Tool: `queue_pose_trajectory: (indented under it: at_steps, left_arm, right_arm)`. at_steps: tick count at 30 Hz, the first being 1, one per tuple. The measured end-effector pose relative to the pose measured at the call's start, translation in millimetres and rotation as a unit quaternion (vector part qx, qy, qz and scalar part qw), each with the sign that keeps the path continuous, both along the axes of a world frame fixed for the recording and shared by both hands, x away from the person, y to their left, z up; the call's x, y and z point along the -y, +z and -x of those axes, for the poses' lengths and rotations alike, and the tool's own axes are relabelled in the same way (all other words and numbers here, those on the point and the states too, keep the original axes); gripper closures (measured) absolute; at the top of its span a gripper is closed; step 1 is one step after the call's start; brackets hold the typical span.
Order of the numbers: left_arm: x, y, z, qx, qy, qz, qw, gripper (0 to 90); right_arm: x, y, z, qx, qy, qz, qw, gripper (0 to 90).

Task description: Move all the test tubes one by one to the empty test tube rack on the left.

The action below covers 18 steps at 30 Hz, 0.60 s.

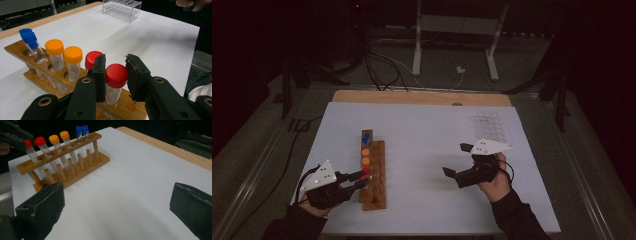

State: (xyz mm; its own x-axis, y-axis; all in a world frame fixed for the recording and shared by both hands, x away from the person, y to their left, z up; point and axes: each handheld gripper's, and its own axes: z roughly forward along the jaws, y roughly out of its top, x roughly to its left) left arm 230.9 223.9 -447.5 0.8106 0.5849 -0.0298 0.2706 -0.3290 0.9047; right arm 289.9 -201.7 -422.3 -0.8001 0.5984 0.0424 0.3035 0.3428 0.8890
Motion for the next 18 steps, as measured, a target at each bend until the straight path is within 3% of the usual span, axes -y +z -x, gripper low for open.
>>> queue_pose_trajectory:
  at_steps: [1, 7, 12, 16, 18]
  left_arm:
    - [0.1, 0.1, 0.3, 0.000, -0.001, 0.004, 1.0000, 69.7]
    - [-1.9, 8.1, 1.2, 0.012, 0.013, 0.010, 0.9998, 25.2]
    - [-11.5, 9.4, -2.4, 0.007, -0.006, 0.033, 0.9994, 1.6]
    - [-20.6, 2.5, -7.6, 0.034, 0.017, 0.056, 0.9977, 0.8]
    - [-26.0, -4.7, -12.2, 0.034, 0.015, 0.067, 0.9971, 0.8]
  right_arm:
    - [0.0, 0.1, 0.1, 0.000, 0.000, 0.000, 1.0000, 0.0]
    - [1.4, 1.0, 1.3, 0.002, 0.000, -0.002, 1.0000, 0.0]
    - [2.5, 0.4, 3.1, 0.003, -0.001, -0.001, 1.0000, 0.0]
    - [3.5, -1.1, 6.5, 0.009, -0.002, 0.004, 1.0000, 0.0]
    - [4.9, -3.1, 7.5, 0.009, -0.002, 0.004, 1.0000, 0.0]
